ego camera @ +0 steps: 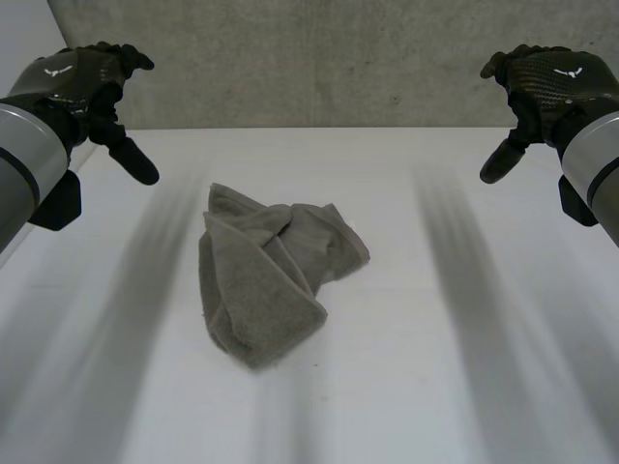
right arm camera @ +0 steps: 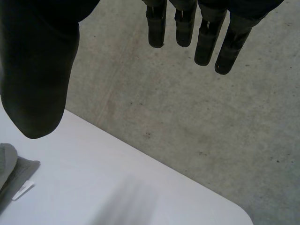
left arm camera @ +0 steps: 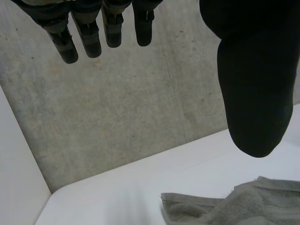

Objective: Fold the towel.

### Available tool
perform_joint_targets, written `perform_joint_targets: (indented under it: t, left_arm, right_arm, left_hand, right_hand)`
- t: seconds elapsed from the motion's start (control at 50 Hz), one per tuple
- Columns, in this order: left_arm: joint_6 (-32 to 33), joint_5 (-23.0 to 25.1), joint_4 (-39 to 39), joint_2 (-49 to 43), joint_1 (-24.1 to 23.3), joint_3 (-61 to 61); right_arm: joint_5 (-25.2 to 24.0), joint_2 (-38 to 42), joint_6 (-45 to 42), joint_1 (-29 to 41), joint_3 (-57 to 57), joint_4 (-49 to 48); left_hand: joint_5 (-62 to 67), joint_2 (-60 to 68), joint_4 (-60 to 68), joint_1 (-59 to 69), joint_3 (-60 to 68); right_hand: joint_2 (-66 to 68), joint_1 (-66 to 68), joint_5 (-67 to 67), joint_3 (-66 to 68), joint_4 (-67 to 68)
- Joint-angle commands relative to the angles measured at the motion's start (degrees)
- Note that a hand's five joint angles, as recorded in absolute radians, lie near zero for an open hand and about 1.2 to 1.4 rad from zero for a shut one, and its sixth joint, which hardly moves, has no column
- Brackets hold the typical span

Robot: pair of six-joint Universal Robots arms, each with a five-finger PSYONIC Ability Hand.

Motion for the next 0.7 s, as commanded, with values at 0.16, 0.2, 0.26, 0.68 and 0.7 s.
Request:
perform_joint_targets:
  t: [0.16,0.2,0.26,0.68,0.7]
  left_arm:
    - [0.4,0.0,0.2,0.9,0.2,-0.6]
    - [0.4,0.1,0.4,0.5,0.2,-0.6]
    - [0.6,0.3,1.1,-0.1,0.3,-0.6]
    - [19.7,7.4,10.6,-27.8,2.0,2.6]
    - [20.4,7.5,12.5,-29.2,2.0,2.3]
  right_arm:
    - [-0.7,0.2,-0.7,0.2,-0.6,0.0]
    - [-1.1,0.7,-1.3,0.2,-1.1,0.1]
    - [-4.8,2.7,-4.2,0.7,-1.8,0.2]
    - [-26.5,37.4,-25.4,12.1,-25.5,0.0]
    - [-26.5,37.4,-25.4,12.1,-25.5,0.0]
  left_hand:
    - [-1.5,0.5,0.5,0.3,0.4]
    - [-1.5,0.5,0.5,0.3,0.4]
    - [-1.5,0.5,0.5,0.3,0.4]
    - [-1.5,0.5,0.5,0.3,0.4]
    - [-1.2,0.8,0.9,0.6,0.8]
  right_hand:
    - [-4.0,-3.4,-3.5,-3.7,-4.8]
    - [-4.0,-3.4,-3.5,-3.7,-4.8]
    - [-4.0,-3.4,-3.5,-3.7,-4.8]
    - [-4.0,-3.4,-3.5,-3.7,-4.8]
    - [-4.0,-3.4,-3.5,-3.7,-4.8]
